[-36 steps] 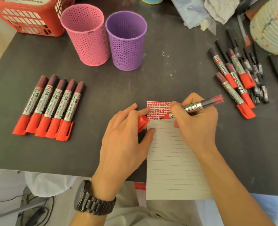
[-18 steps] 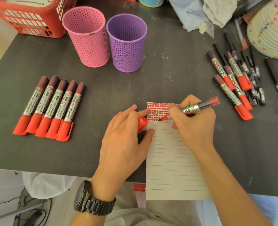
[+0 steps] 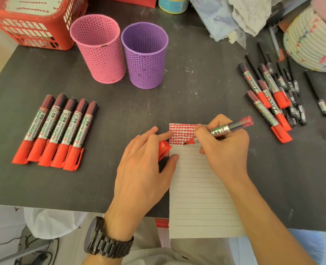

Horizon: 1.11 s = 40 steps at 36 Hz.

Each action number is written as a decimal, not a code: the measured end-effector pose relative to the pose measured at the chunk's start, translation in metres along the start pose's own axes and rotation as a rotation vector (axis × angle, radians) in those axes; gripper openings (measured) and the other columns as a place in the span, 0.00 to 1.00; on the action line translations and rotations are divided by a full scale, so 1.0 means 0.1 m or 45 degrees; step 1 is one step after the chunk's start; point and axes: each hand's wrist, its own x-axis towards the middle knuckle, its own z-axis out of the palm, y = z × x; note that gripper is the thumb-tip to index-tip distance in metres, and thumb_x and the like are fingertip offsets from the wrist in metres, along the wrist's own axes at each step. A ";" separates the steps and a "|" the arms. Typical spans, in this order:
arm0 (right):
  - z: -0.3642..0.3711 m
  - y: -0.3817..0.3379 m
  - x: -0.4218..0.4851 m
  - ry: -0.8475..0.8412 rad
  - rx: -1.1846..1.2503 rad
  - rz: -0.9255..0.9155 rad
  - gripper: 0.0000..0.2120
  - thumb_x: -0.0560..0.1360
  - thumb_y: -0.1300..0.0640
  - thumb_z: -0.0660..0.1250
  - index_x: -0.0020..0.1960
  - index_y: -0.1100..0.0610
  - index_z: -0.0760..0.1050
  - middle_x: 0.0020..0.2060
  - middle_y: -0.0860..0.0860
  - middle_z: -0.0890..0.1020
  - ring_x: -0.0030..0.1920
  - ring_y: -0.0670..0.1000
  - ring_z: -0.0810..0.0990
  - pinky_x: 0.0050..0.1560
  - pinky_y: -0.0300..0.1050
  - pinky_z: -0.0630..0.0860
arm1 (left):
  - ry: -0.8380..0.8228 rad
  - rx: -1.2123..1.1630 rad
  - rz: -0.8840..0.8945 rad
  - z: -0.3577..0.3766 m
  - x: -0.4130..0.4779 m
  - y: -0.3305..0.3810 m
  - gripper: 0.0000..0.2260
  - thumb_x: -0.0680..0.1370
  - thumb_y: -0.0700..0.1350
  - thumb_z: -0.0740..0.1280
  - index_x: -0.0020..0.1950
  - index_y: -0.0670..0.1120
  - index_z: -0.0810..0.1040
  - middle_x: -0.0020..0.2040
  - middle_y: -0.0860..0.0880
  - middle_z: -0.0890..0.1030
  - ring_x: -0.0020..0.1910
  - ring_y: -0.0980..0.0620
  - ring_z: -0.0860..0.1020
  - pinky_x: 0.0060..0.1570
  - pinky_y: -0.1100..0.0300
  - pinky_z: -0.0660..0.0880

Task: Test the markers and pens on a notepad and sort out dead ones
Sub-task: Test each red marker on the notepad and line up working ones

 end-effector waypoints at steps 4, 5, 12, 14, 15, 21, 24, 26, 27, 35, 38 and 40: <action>0.00 0.00 0.00 -0.003 -0.011 -0.008 0.13 0.75 0.61 0.71 0.33 0.56 0.73 0.24 0.49 0.79 0.25 0.44 0.80 0.27 0.32 0.73 | 0.018 -0.007 0.011 0.00 0.00 0.01 0.24 0.75 0.56 0.68 0.70 0.54 0.73 0.71 0.52 0.74 0.69 0.59 0.62 0.68 0.56 0.58; 0.00 0.00 0.00 -0.001 -0.016 -0.009 0.13 0.75 0.61 0.71 0.33 0.56 0.73 0.24 0.49 0.79 0.26 0.44 0.80 0.27 0.32 0.73 | 0.024 -0.007 0.012 0.00 0.00 0.01 0.23 0.75 0.56 0.68 0.70 0.54 0.74 0.71 0.52 0.74 0.69 0.59 0.62 0.68 0.56 0.58; 0.00 0.01 0.01 0.006 -0.021 -0.005 0.13 0.75 0.60 0.71 0.33 0.56 0.74 0.25 0.49 0.79 0.26 0.46 0.81 0.27 0.33 0.74 | 0.028 -0.001 0.019 0.00 0.01 0.02 0.23 0.75 0.57 0.67 0.69 0.54 0.74 0.70 0.51 0.75 0.68 0.58 0.63 0.69 0.53 0.55; 0.00 0.02 0.01 0.010 -0.025 -0.007 0.13 0.75 0.60 0.71 0.33 0.55 0.74 0.25 0.48 0.80 0.26 0.45 0.81 0.27 0.32 0.73 | 0.029 -0.010 0.023 0.00 0.01 0.02 0.24 0.74 0.57 0.67 0.69 0.53 0.74 0.70 0.51 0.75 0.68 0.58 0.63 0.69 0.52 0.55; 0.00 0.02 0.01 0.012 -0.029 -0.007 0.13 0.75 0.60 0.71 0.33 0.55 0.74 0.26 0.48 0.80 0.26 0.45 0.81 0.27 0.31 0.73 | 0.028 -0.009 0.025 0.00 0.01 0.02 0.24 0.74 0.57 0.67 0.69 0.53 0.74 0.70 0.51 0.75 0.68 0.58 0.63 0.69 0.52 0.56; 0.01 0.02 0.00 0.013 -0.029 -0.013 0.14 0.76 0.60 0.71 0.33 0.55 0.73 0.26 0.48 0.80 0.26 0.44 0.80 0.27 0.30 0.73 | 0.025 0.004 0.026 0.00 0.01 0.02 0.24 0.74 0.58 0.66 0.70 0.54 0.74 0.71 0.51 0.75 0.68 0.58 0.62 0.69 0.50 0.53; 0.01 0.02 0.01 0.018 -0.025 -0.008 0.13 0.76 0.60 0.71 0.33 0.56 0.74 0.26 0.49 0.80 0.26 0.43 0.81 0.27 0.31 0.73 | 0.028 0.007 0.024 0.00 0.01 0.02 0.24 0.74 0.58 0.66 0.70 0.54 0.74 0.70 0.52 0.75 0.68 0.58 0.62 0.69 0.50 0.53; 0.01 0.03 0.01 0.013 -0.021 -0.004 0.13 0.75 0.60 0.71 0.33 0.57 0.74 0.25 0.50 0.80 0.26 0.44 0.80 0.26 0.33 0.74 | 0.039 0.006 0.042 0.00 0.01 0.02 0.23 0.74 0.56 0.68 0.69 0.53 0.74 0.69 0.51 0.76 0.69 0.58 0.63 0.69 0.51 0.54; 0.01 0.03 0.01 0.012 -0.020 -0.001 0.13 0.75 0.60 0.71 0.33 0.57 0.74 0.25 0.50 0.79 0.26 0.44 0.80 0.26 0.33 0.74 | 0.045 0.004 0.049 0.00 0.01 0.01 0.23 0.74 0.55 0.69 0.69 0.52 0.75 0.69 0.51 0.76 0.69 0.58 0.63 0.69 0.52 0.55; 0.01 0.03 0.01 0.011 -0.001 0.009 0.12 0.75 0.61 0.71 0.33 0.58 0.74 0.24 0.51 0.79 0.24 0.43 0.79 0.27 0.35 0.74 | 0.044 -0.001 0.046 0.00 0.01 0.01 0.23 0.75 0.56 0.68 0.69 0.54 0.74 0.70 0.51 0.75 0.69 0.59 0.63 0.69 0.53 0.56; 0.01 0.03 0.00 -0.001 0.001 0.001 0.12 0.74 0.61 0.71 0.33 0.59 0.74 0.23 0.52 0.78 0.24 0.43 0.79 0.26 0.37 0.74 | 0.047 -0.008 0.049 0.00 0.01 0.01 0.23 0.74 0.56 0.68 0.69 0.53 0.74 0.70 0.51 0.75 0.69 0.59 0.63 0.69 0.53 0.56; 0.00 0.03 0.00 0.001 0.000 -0.003 0.12 0.75 0.61 0.71 0.33 0.58 0.74 0.24 0.51 0.79 0.24 0.43 0.79 0.27 0.34 0.74 | 0.044 -0.003 0.049 0.00 0.01 0.02 0.23 0.74 0.56 0.68 0.69 0.53 0.74 0.70 0.51 0.75 0.69 0.58 0.63 0.69 0.52 0.56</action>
